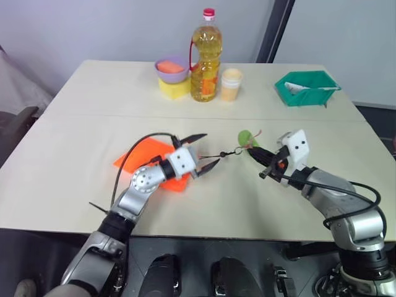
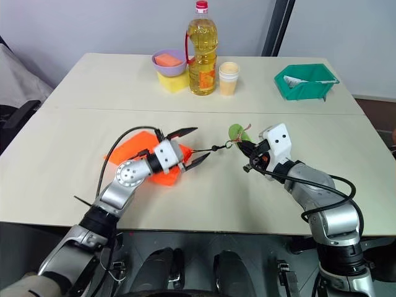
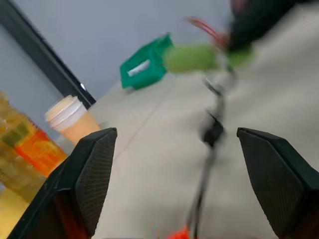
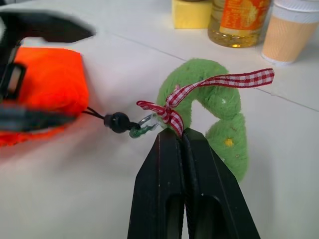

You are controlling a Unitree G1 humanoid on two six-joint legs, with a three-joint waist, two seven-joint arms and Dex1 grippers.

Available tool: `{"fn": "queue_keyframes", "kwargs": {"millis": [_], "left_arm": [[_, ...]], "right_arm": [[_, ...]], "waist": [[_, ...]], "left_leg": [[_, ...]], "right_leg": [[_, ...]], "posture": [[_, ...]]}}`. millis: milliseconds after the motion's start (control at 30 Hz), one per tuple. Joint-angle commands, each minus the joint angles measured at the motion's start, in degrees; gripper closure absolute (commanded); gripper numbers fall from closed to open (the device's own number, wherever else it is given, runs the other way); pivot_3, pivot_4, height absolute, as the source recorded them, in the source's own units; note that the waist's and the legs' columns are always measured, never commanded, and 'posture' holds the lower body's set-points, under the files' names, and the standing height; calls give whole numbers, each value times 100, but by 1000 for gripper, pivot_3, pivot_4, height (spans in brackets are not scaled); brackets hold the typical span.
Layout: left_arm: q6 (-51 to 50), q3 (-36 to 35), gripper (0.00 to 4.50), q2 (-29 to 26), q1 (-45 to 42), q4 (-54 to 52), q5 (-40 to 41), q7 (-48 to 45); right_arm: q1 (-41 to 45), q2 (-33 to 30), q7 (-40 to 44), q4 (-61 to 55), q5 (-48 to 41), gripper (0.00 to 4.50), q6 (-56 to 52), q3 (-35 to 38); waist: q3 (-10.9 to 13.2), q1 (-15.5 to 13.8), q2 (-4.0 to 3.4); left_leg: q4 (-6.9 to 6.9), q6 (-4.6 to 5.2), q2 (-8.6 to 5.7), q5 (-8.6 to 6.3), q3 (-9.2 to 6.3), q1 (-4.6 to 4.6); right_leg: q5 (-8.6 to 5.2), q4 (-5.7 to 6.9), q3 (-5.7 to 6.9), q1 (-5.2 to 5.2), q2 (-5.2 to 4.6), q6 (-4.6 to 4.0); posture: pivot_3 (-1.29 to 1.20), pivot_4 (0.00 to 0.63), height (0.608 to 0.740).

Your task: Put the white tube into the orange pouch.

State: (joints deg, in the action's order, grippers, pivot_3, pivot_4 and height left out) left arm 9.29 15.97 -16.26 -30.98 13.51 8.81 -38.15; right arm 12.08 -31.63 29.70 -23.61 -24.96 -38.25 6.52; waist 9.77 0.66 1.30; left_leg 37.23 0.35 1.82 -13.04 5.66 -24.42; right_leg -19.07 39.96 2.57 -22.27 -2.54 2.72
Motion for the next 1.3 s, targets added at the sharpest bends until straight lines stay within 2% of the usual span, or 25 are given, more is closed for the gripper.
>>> {"fn": "queue_keyframes", "kwargs": {"millis": [33,67,200,367,767,1000,1300], "left_arm": [[-1100,-405,333,71,-358,5,985,-747],[-1158,-478,333,94,-422,57,1055,-848],[-2510,-841,333,126,-1042,965,1738,-1669],[-3406,-868,333,-74,-1498,1606,1918,-2783],[-2983,-818,333,183,-2288,2858,1268,-3582],[-3103,-928,333,450,-2646,3584,1093,-3625],[-3081,-1062,333,677,-2748,3944,962,-3549]], "right_arm": [[99,-88,16,-215,97,4500,174,-4],[106,-94,24,-215,110,4500,181,-14],[88,-162,99,-309,144,4500,247,-32],[-90,-361,176,-336,316,4500,369,25],[-254,-374,174,-389,377,4500,546,69],[-236,-348,173,-389,396,4500,571,40],[-239,-359,174,-399,402,4500,552,46]], "waist": [[0,16,0],[0,23,0],[0,6,0],[0,8,0],[1,-4,2],[1,-5,2],[2,-2,3]], "left_leg": [[0,0,0,0,0,0],[-1,-1,0,1,0,0],[-1,-4,0,3,0,0],[-2,-4,-2,3,1,-1],[-2,-2,-2,1,1,-3],[-1,-1,-2,1,0,-4],[-1,-1,-2,1,0,-5]], "right_leg": [[0,0,0,-1,1,0],[0,0,0,-2,3,0],[0,0,0,-1,5,0],[-1,-1,-1,-4,6,2],[-1,-2,-2,-5,4,1],[-1,-2,-2,-5,4,1],[-1,-2,-2,-7,4,1]], "posture": [[0,150,737],[0,150,737],[0,150,737],[0,150,737],[0,150,737],[0,150,737],[0,150,737]]}}
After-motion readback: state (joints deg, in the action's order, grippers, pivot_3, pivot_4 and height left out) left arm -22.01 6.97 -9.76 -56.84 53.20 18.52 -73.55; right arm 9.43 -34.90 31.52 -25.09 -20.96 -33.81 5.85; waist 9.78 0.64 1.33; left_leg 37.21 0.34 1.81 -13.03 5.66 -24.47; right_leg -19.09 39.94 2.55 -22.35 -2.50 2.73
